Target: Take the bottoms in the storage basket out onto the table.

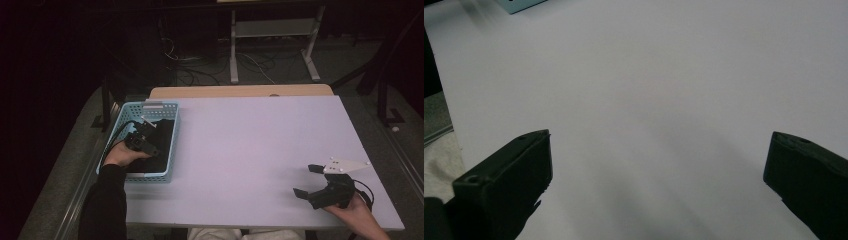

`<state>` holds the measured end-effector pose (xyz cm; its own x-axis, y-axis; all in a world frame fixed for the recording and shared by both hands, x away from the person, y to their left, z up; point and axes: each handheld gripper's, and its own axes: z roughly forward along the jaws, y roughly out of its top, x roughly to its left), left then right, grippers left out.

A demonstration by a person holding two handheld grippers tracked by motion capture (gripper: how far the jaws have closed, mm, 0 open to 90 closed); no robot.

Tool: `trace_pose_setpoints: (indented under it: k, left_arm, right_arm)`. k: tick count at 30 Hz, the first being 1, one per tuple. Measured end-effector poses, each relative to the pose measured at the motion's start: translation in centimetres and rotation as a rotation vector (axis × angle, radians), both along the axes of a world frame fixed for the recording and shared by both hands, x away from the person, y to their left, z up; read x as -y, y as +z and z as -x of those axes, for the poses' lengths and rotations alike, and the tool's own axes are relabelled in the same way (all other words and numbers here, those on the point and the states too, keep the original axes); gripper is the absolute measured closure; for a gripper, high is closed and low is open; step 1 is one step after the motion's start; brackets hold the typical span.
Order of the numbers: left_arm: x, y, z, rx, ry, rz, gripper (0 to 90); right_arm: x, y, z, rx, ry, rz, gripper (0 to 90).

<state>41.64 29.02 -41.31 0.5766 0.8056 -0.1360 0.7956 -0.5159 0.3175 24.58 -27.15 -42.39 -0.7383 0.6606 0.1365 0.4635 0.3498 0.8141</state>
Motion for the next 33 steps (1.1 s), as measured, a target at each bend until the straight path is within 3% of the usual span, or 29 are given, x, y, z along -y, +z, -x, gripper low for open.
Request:
trace_pose_setpoints:
  k: [3, 7, 18, 26, 28, 33]
  left_arm:
    - [0.0, 0.1, 0.1, -0.017, -0.017, 0.022, 22.9]
    - [0.0, 0.2, 0.1, -0.032, -0.019, 0.034, 31.0]
    - [-0.2, 0.6, 0.3, -0.021, -0.049, 0.046, 61.7]
    - [-0.4, 0.9, 0.4, -0.006, -0.055, 0.047, 72.6]
    - [-0.5, 1.1, 0.4, 0.010, -0.030, 0.041, 73.3]
    - [-1.0, 1.5, 0.5, -0.004, -0.008, 0.068, 74.4]
  right_arm:
    - [0.0, 0.0, 0.0, 0.000, 0.000, 0.001, 0.0]
    - [0.0, 0.0, 0.0, 0.000, 0.000, 0.002, 0.0]
    - [0.0, 0.0, 0.0, -0.008, -0.002, 0.007, 0.0]
    - [0.0, 0.0, 0.0, -0.006, -0.007, 0.007, 0.0]
    - [0.0, 0.0, 0.0, -0.006, -0.008, 0.008, 0.0]
    - [0.1, 0.0, 0.0, -0.002, -0.012, 0.007, 0.0]
